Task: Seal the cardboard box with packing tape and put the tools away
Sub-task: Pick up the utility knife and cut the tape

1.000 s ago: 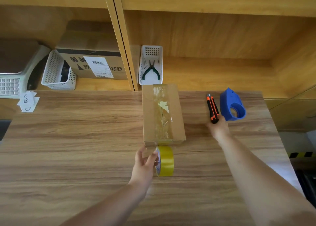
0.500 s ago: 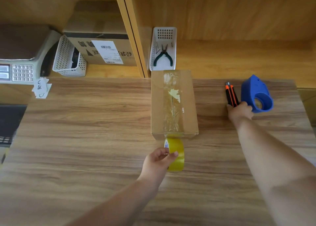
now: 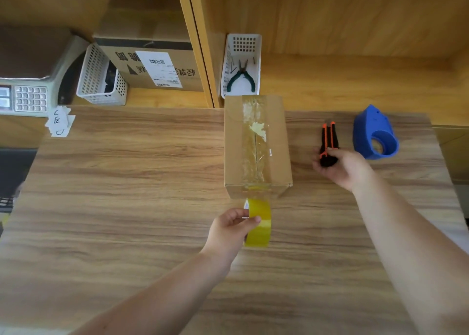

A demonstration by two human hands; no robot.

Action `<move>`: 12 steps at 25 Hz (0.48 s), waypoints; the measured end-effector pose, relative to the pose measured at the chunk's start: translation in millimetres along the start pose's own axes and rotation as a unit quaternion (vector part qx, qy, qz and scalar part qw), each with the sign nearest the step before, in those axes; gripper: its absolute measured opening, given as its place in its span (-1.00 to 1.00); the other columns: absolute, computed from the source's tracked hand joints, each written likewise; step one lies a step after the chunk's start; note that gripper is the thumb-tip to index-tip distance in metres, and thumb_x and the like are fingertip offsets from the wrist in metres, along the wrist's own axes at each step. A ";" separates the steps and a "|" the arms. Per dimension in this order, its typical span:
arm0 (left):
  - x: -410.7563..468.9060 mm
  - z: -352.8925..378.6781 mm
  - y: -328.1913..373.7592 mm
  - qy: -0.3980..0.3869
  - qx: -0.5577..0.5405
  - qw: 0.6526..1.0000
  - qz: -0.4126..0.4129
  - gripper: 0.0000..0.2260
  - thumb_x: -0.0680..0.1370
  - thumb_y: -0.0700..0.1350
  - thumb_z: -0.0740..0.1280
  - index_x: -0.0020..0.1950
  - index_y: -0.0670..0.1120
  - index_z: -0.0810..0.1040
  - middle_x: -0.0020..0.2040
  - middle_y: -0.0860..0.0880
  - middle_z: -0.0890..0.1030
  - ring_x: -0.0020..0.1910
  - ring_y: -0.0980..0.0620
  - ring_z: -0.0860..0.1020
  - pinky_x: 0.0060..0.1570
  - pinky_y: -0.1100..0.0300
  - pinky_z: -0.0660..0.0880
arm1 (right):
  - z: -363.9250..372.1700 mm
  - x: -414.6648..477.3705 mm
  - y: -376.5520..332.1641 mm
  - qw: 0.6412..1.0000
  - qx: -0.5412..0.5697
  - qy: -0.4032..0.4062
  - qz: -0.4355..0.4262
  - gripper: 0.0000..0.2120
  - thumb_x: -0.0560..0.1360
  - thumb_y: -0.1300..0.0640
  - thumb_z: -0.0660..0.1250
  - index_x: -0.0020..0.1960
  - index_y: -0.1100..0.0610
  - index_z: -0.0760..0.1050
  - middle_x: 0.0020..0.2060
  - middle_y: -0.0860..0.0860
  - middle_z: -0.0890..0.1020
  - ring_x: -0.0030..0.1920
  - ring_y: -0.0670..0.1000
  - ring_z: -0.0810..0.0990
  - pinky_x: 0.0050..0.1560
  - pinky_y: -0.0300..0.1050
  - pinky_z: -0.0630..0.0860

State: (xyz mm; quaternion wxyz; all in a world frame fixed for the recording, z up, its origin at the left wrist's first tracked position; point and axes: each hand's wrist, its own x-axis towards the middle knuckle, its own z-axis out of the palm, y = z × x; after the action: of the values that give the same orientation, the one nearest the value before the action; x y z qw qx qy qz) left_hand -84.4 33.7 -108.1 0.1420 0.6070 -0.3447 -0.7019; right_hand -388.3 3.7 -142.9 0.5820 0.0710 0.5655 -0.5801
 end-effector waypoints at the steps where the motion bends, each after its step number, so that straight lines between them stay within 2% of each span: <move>1: -2.3 -0.8 1.4 -0.004 0.005 1.000 -0.002 -0.85 0.36 -0.08 0.53 -0.13 -0.08 0.69 -0.05 -0.32 0.68 -0.17 -0.12 0.57 0.06 -0.19 0.54 | -0.6 -15.3 0.4 0.999 0.009 -0.048 0.007 -0.69 0.59 0.33 0.10 0.33 0.30 0.31 0.11 0.20 0.58 0.10 0.13 0.61 0.14 0.08 0.54; 3: -6.0 -2.2 2.4 -0.008 0.013 1.000 -0.006 -0.87 0.41 -0.12 0.51 -0.08 -0.10 0.68 -0.01 -0.30 0.67 -0.16 -0.11 0.58 0.09 -0.19 0.53 | -2.3 -44.1 2.5 0.993 -0.016 -0.120 0.006 -0.64 0.56 0.38 0.10 0.34 0.28 0.37 0.19 0.19 0.60 0.15 0.13 0.61 0.19 0.14 0.55; 5: -8.9 -3.7 2.2 -0.011 0.016 1.000 -0.006 -0.88 0.43 -0.13 0.50 -0.07 -0.11 0.68 -0.01 -0.29 0.68 -0.16 -0.10 0.59 0.08 -0.17 0.54 | -1.9 -69.2 8.7 0.987 -0.060 -0.147 -0.018 -0.65 0.55 0.41 0.10 0.30 0.27 0.42 0.15 0.18 0.63 0.06 0.12 0.64 0.07 0.09 0.61; 8: -14.8 -4.9 3.2 -0.015 0.010 1.000 -0.006 -0.87 0.44 -0.15 0.49 -0.05 -0.14 0.68 -0.02 -0.26 0.69 -0.14 -0.13 0.64 0.04 -0.12 0.58 | 4.0 -98.0 20.5 0.980 -0.138 -0.128 -0.069 -0.68 0.55 0.43 0.11 0.24 0.25 0.45 -0.01 0.18 0.67 -0.16 0.09 0.63 -0.19 -0.05 0.59; 12: -20.2 -6.9 5.9 -0.017 0.009 1.000 -0.003 -0.83 0.44 -0.16 0.49 -0.01 -0.17 0.66 0.01 -0.27 0.69 -0.09 -0.18 0.66 0.03 -0.10 0.59 | 12.5 -120.6 35.7 0.969 -0.203 -0.096 -0.102 -0.77 0.59 0.38 0.13 0.12 0.20 0.49 -0.14 0.17 0.64 -0.33 0.04 0.56 -0.32 -0.12 0.53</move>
State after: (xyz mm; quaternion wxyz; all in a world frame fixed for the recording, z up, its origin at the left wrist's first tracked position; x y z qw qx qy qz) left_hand -74.6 39.7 -89.2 0.1283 0.5974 -0.3513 -0.7094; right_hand -316.5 77.5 -69.7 0.5733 -0.1631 0.6174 -0.5134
